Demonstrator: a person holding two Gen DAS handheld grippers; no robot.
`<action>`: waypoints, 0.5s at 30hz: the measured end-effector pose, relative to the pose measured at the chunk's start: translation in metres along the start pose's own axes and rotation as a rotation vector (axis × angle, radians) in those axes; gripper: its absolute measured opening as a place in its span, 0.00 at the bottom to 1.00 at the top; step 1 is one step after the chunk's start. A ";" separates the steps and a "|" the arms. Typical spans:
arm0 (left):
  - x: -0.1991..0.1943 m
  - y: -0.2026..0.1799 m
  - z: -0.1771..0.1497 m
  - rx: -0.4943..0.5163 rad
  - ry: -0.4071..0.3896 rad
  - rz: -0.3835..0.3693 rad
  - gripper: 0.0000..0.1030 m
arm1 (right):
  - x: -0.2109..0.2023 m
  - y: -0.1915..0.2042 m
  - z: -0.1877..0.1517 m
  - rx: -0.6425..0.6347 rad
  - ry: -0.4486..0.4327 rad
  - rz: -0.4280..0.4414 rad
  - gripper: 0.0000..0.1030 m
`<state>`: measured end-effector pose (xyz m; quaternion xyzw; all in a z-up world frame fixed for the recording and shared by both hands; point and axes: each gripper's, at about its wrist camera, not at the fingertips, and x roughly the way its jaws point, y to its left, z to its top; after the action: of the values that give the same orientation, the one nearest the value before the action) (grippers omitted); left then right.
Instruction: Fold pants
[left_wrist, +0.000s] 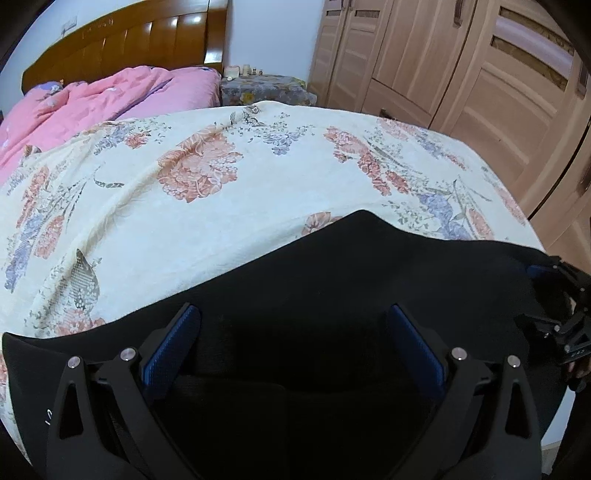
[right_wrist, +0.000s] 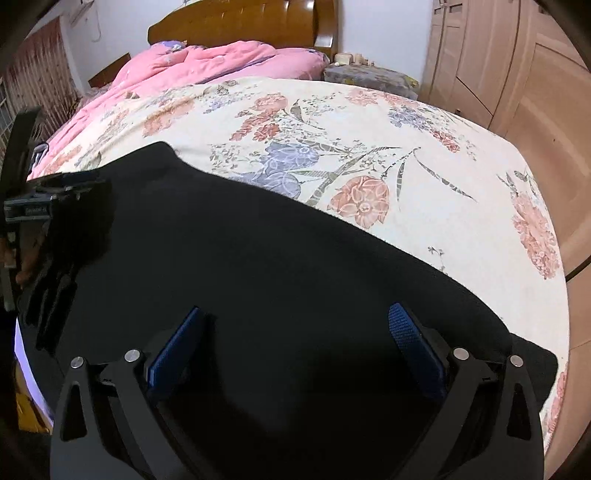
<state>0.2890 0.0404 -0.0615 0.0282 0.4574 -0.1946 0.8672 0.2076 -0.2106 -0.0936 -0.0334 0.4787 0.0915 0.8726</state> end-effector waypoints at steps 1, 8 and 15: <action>0.000 -0.002 0.000 0.009 0.004 0.017 0.98 | 0.002 0.005 0.001 -0.013 0.000 -0.032 0.96; -0.035 -0.039 0.028 0.092 -0.102 -0.027 0.98 | 0.006 0.009 0.003 -0.021 -0.014 -0.057 0.96; 0.053 -0.091 0.044 0.274 0.086 0.053 0.99 | 0.005 0.008 0.002 -0.019 -0.025 -0.052 0.96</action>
<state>0.3174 -0.0698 -0.0665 0.1669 0.4623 -0.2310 0.8397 0.2103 -0.2017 -0.0968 -0.0529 0.4658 0.0737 0.8802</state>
